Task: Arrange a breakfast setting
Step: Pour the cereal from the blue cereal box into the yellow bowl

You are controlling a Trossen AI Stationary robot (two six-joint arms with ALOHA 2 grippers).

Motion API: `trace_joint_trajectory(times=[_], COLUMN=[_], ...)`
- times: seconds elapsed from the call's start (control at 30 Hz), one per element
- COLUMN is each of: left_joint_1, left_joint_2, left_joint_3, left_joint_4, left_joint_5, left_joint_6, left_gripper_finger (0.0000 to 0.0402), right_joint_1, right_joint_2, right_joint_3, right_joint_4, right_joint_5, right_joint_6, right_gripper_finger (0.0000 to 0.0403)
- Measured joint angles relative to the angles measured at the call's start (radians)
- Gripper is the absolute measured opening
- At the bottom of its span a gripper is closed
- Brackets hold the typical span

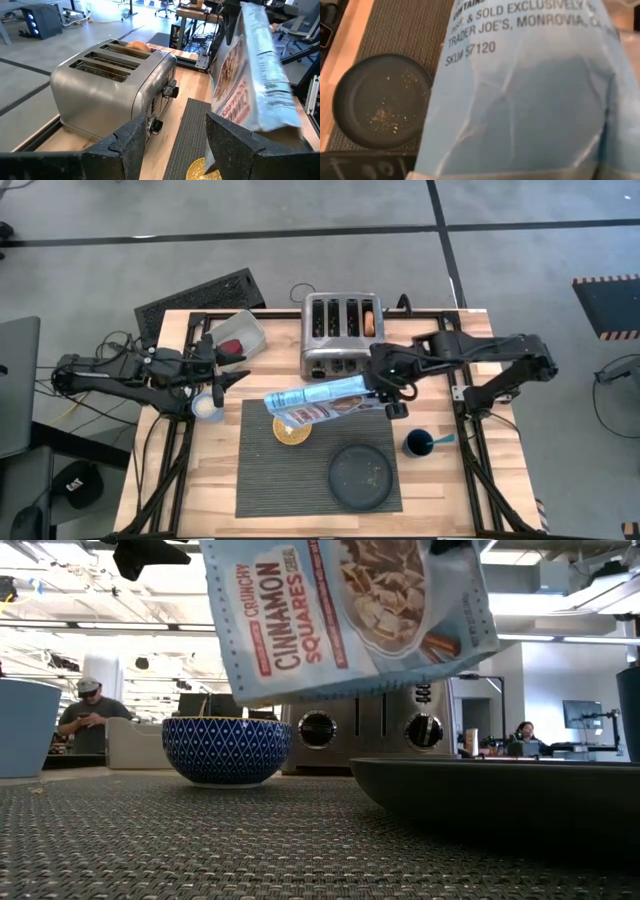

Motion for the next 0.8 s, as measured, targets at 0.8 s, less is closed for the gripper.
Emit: trace_joint_trajectory(times=[0.8], left_joint_1=[0.0], left_joint_2=[0.0], left_joint_3=[-0.01], left_joint_4=[0.0], left_joint_5=[0.0], left_joint_6=[0.011], left_gripper_finger=[0.0187], right_joint_1=[0.037], right_joint_2=[0.272], right_joint_3=[0.419], right_joint_4=[-0.318], right_joint_5=[0.079], right_joint_6=[-0.043], right_gripper_finger=[0.0167])
